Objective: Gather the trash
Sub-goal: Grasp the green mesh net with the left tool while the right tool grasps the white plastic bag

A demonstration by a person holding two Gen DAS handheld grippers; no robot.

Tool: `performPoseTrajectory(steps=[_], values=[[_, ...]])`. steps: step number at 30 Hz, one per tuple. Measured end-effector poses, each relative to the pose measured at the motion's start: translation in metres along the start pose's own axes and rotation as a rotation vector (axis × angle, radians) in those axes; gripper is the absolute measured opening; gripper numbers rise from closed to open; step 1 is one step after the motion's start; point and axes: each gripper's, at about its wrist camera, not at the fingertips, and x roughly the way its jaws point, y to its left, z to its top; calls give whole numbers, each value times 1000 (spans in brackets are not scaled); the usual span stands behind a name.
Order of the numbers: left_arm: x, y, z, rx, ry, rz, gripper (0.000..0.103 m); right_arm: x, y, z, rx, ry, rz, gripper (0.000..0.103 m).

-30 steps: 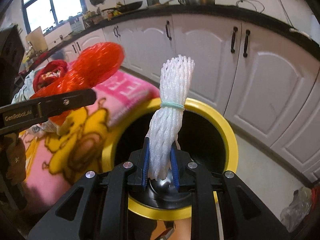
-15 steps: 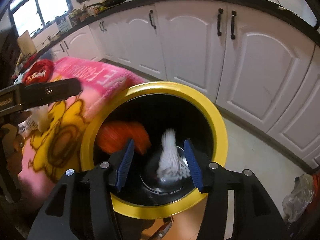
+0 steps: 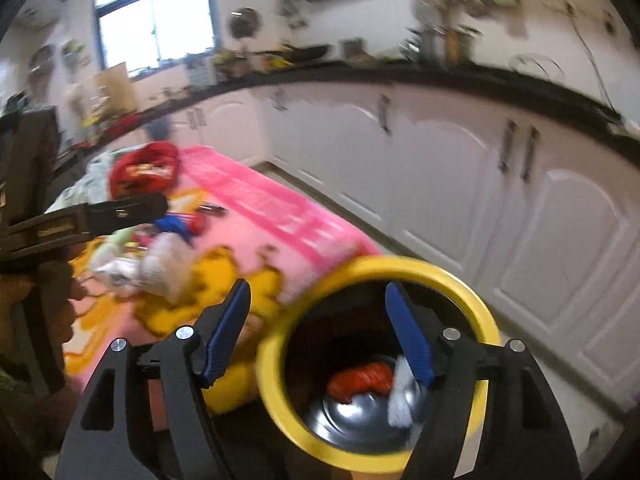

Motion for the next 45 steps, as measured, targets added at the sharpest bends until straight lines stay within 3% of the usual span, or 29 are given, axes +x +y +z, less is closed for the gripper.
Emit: performPoseTrajectory(steps=[11, 23, 30, 45], values=[[-45, 63, 2, -69, -78, 121, 92, 32, 87, 23, -131, 25, 188, 70], [-67, 128, -11, -162, -98, 240, 92, 62, 138, 31, -216, 62, 264, 75], [-54, 174, -29, -231, -38, 300, 92, 96, 144, 29, -214, 139, 270, 75], [1, 223, -36, -340, 130, 294, 92, 136, 144, 20, -285, 201, 281, 75]])
